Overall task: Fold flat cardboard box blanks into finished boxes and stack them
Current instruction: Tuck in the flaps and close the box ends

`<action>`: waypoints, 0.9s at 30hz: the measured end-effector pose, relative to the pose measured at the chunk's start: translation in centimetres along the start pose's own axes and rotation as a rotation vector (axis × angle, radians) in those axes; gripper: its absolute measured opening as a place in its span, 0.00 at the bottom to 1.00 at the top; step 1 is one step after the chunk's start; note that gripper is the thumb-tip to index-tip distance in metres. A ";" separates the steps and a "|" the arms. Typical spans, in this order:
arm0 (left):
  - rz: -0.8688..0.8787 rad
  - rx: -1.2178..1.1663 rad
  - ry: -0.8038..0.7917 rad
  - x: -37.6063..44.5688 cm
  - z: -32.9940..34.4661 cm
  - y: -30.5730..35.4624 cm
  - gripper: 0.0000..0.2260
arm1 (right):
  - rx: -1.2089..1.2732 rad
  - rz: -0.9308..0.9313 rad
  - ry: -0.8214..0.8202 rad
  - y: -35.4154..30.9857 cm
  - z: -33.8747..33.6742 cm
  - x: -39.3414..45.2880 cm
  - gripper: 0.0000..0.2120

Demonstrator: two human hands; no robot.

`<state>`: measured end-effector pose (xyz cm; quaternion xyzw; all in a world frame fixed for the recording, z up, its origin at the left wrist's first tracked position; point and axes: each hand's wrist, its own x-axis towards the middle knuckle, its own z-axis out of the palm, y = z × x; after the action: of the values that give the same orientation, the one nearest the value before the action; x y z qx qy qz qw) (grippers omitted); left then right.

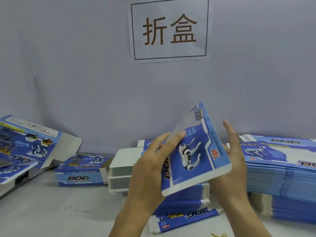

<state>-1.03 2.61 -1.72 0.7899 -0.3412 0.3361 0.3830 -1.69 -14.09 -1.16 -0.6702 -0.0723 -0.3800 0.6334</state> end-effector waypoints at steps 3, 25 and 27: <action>-0.087 -0.094 -0.046 -0.2 0.0 -1.0 0.34 | 0.110 0.078 -0.111 0.9 -1.1 0.5 0.29; -0.797 -1.042 0.099 1.1 -4.6 1.3 0.23 | -0.344 -0.637 -0.393 -0.9 3.2 -3.1 0.46; -0.779 -1.094 0.145 0.2 -4.2 0.8 0.24 | -0.256 -0.643 -0.416 -0.8 2.9 -2.8 0.43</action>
<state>-2.71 5.66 0.72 0.5231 -0.1260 0.0047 0.8429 -2.92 -10.23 -1.93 -0.7496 -0.3572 -0.4209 0.3653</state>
